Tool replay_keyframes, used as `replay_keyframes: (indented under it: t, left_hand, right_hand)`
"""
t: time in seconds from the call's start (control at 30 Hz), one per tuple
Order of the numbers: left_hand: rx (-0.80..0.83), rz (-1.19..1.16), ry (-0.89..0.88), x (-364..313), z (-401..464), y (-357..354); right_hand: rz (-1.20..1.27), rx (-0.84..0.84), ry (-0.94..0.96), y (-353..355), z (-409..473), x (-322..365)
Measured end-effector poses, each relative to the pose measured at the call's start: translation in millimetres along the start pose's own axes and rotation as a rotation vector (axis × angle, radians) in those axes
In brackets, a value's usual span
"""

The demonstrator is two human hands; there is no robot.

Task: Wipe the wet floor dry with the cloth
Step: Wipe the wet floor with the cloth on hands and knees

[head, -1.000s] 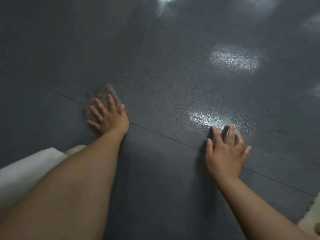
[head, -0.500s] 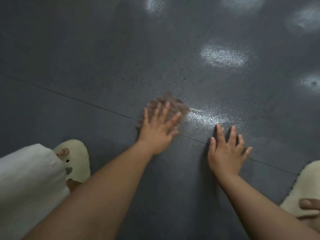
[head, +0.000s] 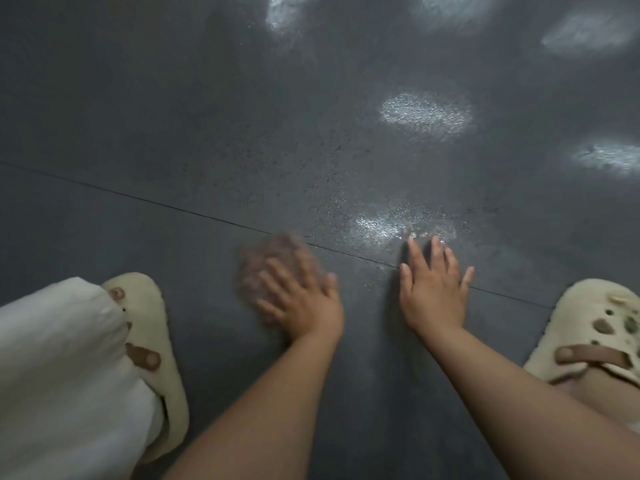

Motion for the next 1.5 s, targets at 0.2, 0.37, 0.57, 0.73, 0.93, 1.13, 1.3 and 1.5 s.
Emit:
replay_keyframes:
  t: [0.2, 0.37, 0.57, 0.73, 0.93, 1.13, 1.3, 1.5]
  left_hand:
    - [0.416, 0.351, -0.516, -33, -37, 8]
    - [0.35, 0.403, -0.476, -9, -64, 61]
    - [0.273, 0.32, -0.443, 5, -91, 110]
    - [0.232, 0.241, -0.497, 1, -96, 127]
    - [0.318, 0.226, -0.456, 6, -89, 119]
    - [0.331, 0.151, -0.305, 4, -57, 68]
    - [0.275, 0.166, -0.211, 8, -28, 49]
    - [0.237, 0.278, -0.132, 19, -12, 37]
  right_hand:
    - [0.01, 0.045, 0.01, 29, -36, -17]
    - [0.014, 0.048, 0.11, 64, -74, -14]
    - [0.033, 0.008, 0.177, 89, -125, 4]
    - [-0.038, -0.019, 0.194, 92, -144, 17]
    - [-0.074, 0.003, 0.214, 85, -133, 30]
    - [-0.024, 0.108, 0.302, 43, -90, 44]
    - [-0.175, 0.234, 0.42, -1, -47, 54]
    - [-0.284, 0.073, 0.508, -43, -16, 56]
Point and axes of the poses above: each hand's wrist, its own z-axis towards the middle knuckle, its own y-axis out of the back of the hand, x = y × z, the point moved 1 cm from there along z, towards the middle knuckle, and after that the axes turned 4 degrees about x, right-handed, at the moved point
